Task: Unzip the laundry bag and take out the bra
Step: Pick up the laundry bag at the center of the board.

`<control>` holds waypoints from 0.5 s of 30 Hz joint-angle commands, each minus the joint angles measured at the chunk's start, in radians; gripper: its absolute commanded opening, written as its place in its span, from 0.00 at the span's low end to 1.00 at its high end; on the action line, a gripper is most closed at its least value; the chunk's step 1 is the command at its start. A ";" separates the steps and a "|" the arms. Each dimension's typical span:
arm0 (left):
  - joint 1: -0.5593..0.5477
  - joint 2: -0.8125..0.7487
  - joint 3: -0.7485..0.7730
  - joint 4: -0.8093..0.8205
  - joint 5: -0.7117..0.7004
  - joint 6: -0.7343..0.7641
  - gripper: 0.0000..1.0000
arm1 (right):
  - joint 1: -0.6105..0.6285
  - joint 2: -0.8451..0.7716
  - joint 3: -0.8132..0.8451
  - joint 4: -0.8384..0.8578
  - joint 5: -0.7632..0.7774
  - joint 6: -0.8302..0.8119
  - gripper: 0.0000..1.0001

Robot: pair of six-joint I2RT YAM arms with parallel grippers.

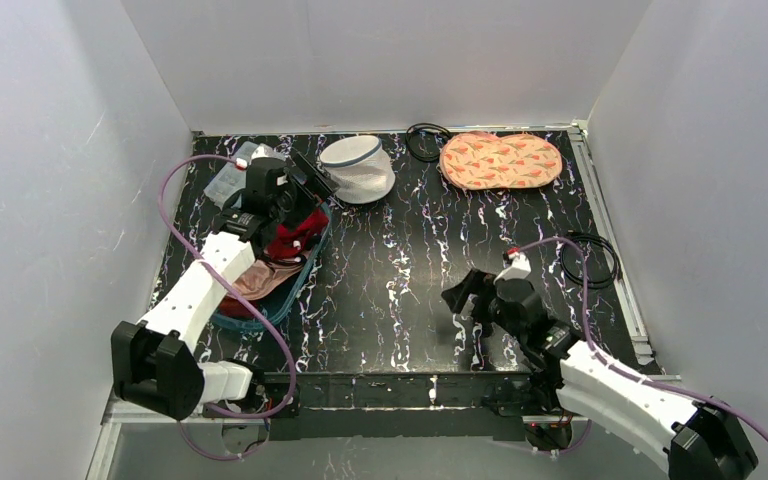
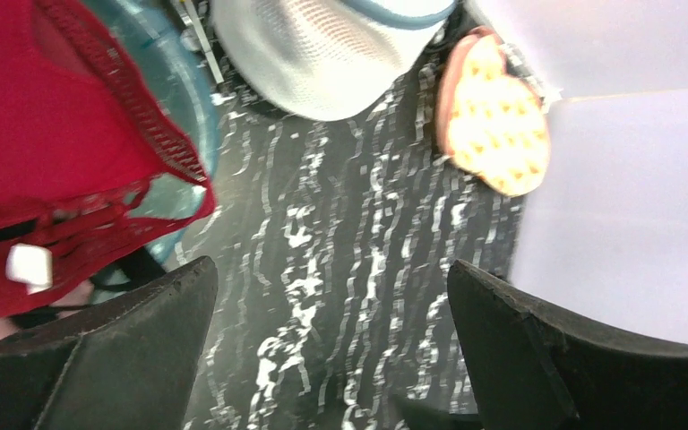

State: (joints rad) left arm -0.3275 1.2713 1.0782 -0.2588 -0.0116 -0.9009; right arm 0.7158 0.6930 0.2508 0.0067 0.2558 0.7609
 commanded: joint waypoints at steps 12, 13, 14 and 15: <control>0.074 0.310 0.136 0.107 0.097 -0.304 0.91 | -0.001 -0.217 -0.098 0.085 -0.234 0.031 0.99; 0.074 0.337 0.156 0.107 0.094 -0.317 0.90 | 0.000 -0.233 -0.096 0.065 -0.234 0.029 0.99; 0.074 0.364 0.176 0.107 0.088 -0.328 0.89 | -0.001 -0.247 -0.096 0.049 -0.236 0.029 0.99; 0.074 0.388 0.203 0.101 0.079 -0.337 0.88 | -0.001 -0.261 -0.098 0.036 -0.236 0.028 0.99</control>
State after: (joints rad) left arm -0.2569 1.6138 1.1805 -0.1402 0.0700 -1.1625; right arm 0.7155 0.4816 0.1097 0.1093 0.0322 0.8246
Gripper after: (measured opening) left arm 0.898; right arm 0.985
